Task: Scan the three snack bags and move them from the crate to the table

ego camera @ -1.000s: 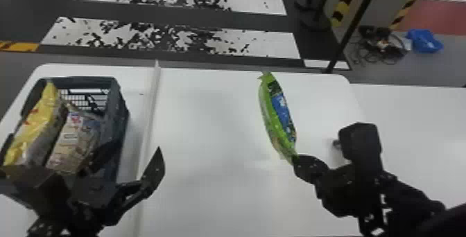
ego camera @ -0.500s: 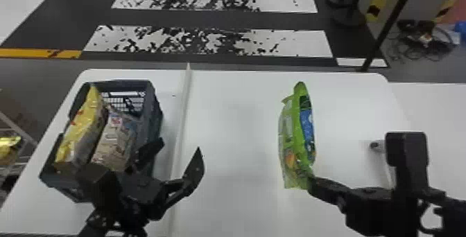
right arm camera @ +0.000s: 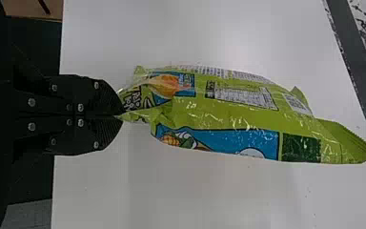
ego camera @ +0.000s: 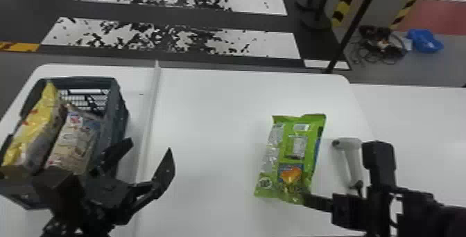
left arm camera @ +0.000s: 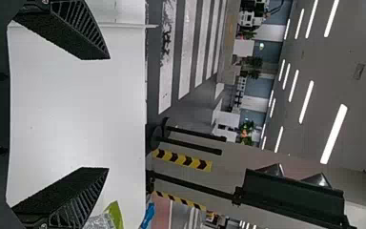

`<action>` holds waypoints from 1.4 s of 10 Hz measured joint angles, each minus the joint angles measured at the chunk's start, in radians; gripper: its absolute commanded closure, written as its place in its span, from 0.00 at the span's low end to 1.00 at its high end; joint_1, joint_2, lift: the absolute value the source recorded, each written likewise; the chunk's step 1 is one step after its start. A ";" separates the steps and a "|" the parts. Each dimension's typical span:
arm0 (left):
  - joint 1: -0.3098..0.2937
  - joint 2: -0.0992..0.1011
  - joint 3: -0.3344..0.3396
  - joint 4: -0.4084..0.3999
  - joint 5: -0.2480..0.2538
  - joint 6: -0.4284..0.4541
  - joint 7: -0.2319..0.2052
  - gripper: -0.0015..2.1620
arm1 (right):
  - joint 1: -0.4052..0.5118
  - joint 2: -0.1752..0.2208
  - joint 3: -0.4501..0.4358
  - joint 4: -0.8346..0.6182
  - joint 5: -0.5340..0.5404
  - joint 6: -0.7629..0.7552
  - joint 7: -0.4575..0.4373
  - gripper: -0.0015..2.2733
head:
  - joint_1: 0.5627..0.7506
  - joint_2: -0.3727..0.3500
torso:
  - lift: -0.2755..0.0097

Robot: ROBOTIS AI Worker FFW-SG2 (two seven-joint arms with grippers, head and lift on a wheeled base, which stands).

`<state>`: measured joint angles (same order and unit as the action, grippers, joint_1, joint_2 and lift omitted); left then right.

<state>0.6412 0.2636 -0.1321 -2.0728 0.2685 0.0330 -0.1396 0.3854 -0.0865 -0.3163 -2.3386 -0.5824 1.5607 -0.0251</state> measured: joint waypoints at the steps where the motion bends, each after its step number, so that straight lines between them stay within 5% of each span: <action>1: 0.000 0.000 -0.004 -0.004 -0.003 0.002 0.000 0.01 | -0.013 -0.003 -0.011 0.014 -0.001 0.000 -0.019 0.00 | 0.70 0.28 | 0.75; 6: 0.001 0.006 -0.011 -0.016 -0.011 -0.001 0.004 0.01 | -0.017 -0.071 0.062 0.069 0.193 -0.138 -0.010 0.03 | 0.70 0.17 | 0.75; 9: 0.001 0.002 -0.012 -0.016 -0.011 0.000 0.006 0.01 | 0.075 -0.072 0.064 0.030 0.169 -0.338 0.126 0.10 | 0.70 0.23 | 0.75; 10: -0.001 0.002 -0.012 -0.017 -0.011 0.000 0.008 0.01 | 0.083 -0.067 0.066 0.011 0.148 -0.348 0.184 0.27 | 0.70 0.25 | 0.75; 11: -0.001 0.001 -0.011 -0.018 -0.011 0.000 0.012 0.01 | 0.082 -0.062 0.081 0.003 0.138 -0.352 0.238 0.71 | 0.70 0.31 | 0.75; 12: -0.002 0.002 -0.007 -0.020 -0.011 0.000 0.015 0.01 | 0.079 -0.055 0.109 0.001 0.137 -0.357 0.256 0.94 | 0.70 0.37 | 0.75; 14: -0.002 0.000 0.004 -0.022 -0.011 -0.001 0.016 0.01 | 0.074 -0.022 0.177 0.015 0.160 -0.396 0.273 0.99 | 0.70 0.46 | 0.75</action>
<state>0.6390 0.2631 -0.1285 -2.0952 0.2577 0.0325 -0.1241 0.4593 -0.1085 -0.1397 -2.3234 -0.4221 1.1650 0.2475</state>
